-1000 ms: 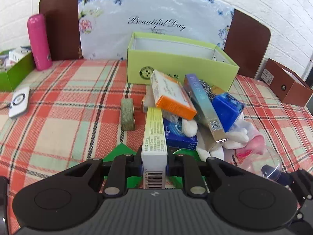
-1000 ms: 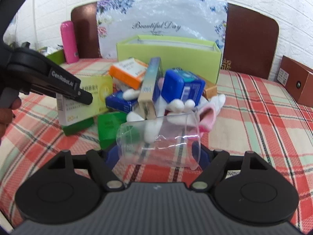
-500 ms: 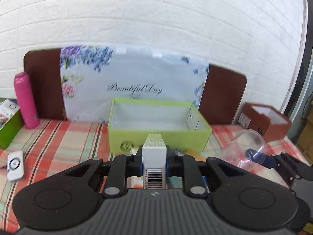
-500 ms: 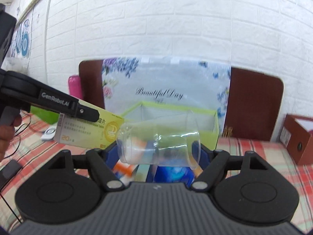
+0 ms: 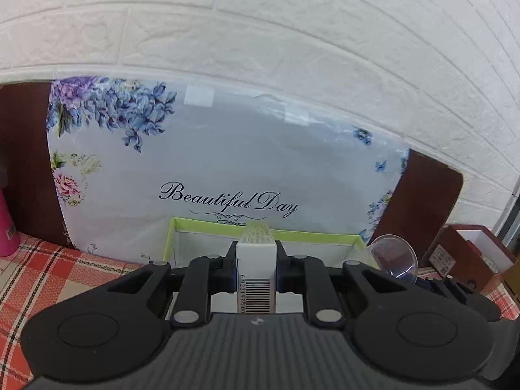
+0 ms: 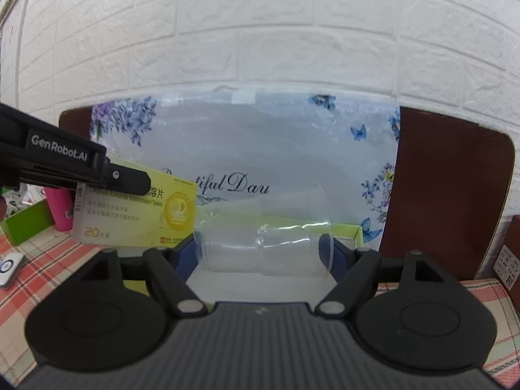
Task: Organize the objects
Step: 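Carry both items into the lime-green box and open both tools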
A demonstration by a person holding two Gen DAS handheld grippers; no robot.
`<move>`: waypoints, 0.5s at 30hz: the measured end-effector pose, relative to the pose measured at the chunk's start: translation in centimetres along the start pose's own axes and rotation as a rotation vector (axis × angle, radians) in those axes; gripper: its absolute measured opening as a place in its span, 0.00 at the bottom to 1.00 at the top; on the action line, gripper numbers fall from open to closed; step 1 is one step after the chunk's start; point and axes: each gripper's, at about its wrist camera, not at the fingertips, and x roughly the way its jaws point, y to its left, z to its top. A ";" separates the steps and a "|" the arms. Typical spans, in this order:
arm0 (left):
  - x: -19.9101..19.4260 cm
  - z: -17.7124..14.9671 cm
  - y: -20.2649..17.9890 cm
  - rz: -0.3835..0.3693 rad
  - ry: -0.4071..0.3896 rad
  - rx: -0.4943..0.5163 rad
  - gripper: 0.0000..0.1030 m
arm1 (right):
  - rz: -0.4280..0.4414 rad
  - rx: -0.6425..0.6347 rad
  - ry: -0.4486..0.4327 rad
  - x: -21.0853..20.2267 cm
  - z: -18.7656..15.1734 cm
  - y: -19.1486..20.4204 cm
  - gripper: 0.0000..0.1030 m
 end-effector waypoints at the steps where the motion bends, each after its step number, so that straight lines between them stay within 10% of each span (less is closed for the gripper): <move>1: 1.0 -0.2 0.3 0.002 0.014 -0.005 0.18 | -0.002 -0.002 0.022 1.1 -0.2 0.0 0.75; 7: 4.3 -1.3 1.2 0.008 0.038 0.021 0.28 | 0.025 -0.038 0.154 5.8 -1.4 0.4 0.87; 9: 4.4 -1.4 1.3 0.043 0.050 0.018 0.79 | 0.026 -0.055 0.159 5.7 -1.4 0.7 0.99; 15: 0.8 -1.0 2.3 0.035 -0.015 -0.056 0.83 | -0.064 -0.141 0.059 1.4 -0.3 0.4 1.00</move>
